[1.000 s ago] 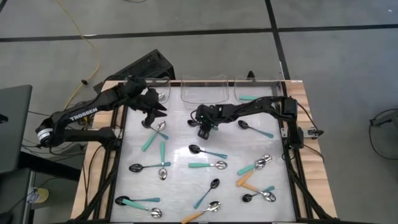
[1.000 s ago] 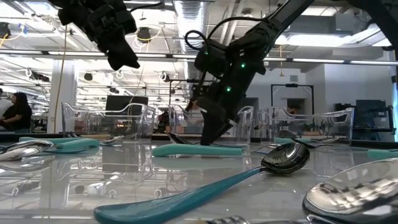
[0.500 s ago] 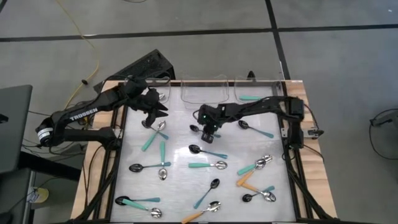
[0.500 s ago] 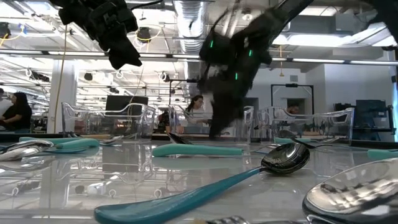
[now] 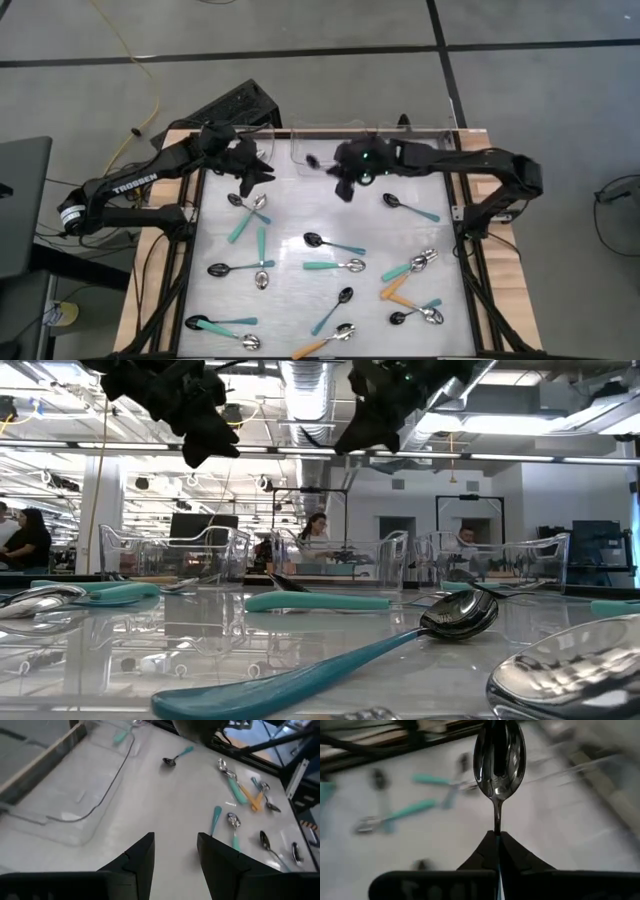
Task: Sort silverware by color (type)
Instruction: Put the blue spoon into the middle transparent bin
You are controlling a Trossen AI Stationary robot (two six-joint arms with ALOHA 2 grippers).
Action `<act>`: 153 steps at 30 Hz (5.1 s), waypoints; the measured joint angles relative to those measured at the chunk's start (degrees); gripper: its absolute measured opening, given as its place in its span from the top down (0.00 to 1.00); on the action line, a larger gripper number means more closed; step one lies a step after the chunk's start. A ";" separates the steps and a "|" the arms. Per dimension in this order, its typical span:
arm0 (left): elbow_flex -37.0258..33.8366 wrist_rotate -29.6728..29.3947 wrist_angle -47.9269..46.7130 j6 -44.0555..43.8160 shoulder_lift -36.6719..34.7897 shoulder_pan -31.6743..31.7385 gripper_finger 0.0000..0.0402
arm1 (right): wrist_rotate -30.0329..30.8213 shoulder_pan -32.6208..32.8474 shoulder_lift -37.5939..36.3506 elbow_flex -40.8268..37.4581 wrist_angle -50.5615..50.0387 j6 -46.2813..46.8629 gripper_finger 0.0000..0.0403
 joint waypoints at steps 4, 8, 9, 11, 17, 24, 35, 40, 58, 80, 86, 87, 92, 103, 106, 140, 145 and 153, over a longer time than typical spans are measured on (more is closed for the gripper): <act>0.00 -0.64 -1.02 -3.49 0.00 0.00 0.67 | 1.30 -4.35 -0.26 0.00 2.86 -8.12 0.95; 0.00 -0.66 -1.61 -5.98 0.00 -0.04 0.67 | -1.02 -10.09 3.43 -0.04 4.20 -17.88 0.95; 0.00 -0.66 -1.59 -6.72 0.00 -0.04 0.67 | -1.84 -11.40 4.59 0.06 4.22 -19.98 0.95; 0.00 -0.67 -1.59 -8.10 -0.06 -0.04 0.67 | -2.33 -13.30 7.01 1.78 4.16 -22.61 0.95; 0.00 -1.03 -1.39 -12.04 -0.76 -0.09 0.67 | -6.86 -16.18 15.89 9.14 -0.24 -30.49 0.95; 0.00 -4.44 -1.60 -15.08 -2.20 -1.02 0.67 | -8.32 -17.71 27.07 19.82 -12.01 -37.12 0.95; 0.00 -11.92 -1.71 -16.08 -2.64 -4.28 0.67 | -8.32 -18.56 31.83 22.37 -15.40 -36.22 0.79; 0.00 -14.09 -1.69 -16.09 -2.66 -5.80 0.67 | -7.50 -18.54 31.49 22.34 -16.18 -36.07 0.68; 0.00 -14.26 -1.69 -5.02 -2.64 -6.82 0.67 | -7.38 -15.98 14.09 22.34 -39.11 -17.56 0.59; 0.02 -16.77 -1.18 5.79 -2.62 -6.80 0.67 | -2.81 -4.91 -15.62 -17.90 -37.80 11.91 0.59; 0.02 -16.82 0.59 5.02 -2.62 -6.80 0.67 | -1.38 -7.58 -15.57 -24.22 -37.10 12.04 0.59; 0.02 -16.82 0.67 4.81 -2.62 -6.80 0.67 | -0.90 -8.14 -15.57 -25.30 -36.86 12.06 0.59; 0.02 -17.28 0.74 4.56 -2.60 -6.80 0.67 | -0.41 -10.33 -15.55 -29.78 -33.50 10.29 0.59; 0.02 -20.25 2.31 1.54 -2.60 -6.79 0.67 | -0.20 -11.37 -13.46 -34.21 -27.38 8.46 0.59; 0.02 -20.25 2.31 0.62 -2.60 -6.80 0.67 | -0.40 -11.20 -9.67 -34.18 -27.38 8.32 0.59; 0.02 -20.40 1.17 0.13 -2.60 -6.80 0.67 | 2.99 -5.48 4.41 17.93 -26.41 -13.06 0.94; 0.02 -20.03 0.85 1.81 -2.60 -6.80 0.67 | 3.16 -9.21 18.14 31.76 -29.65 -22.98 0.94; 0.02 -19.68 0.64 1.43 -2.60 -6.82 0.67 | 2.29 -13.28 35.81 45.56 -41.23 -29.64 0.93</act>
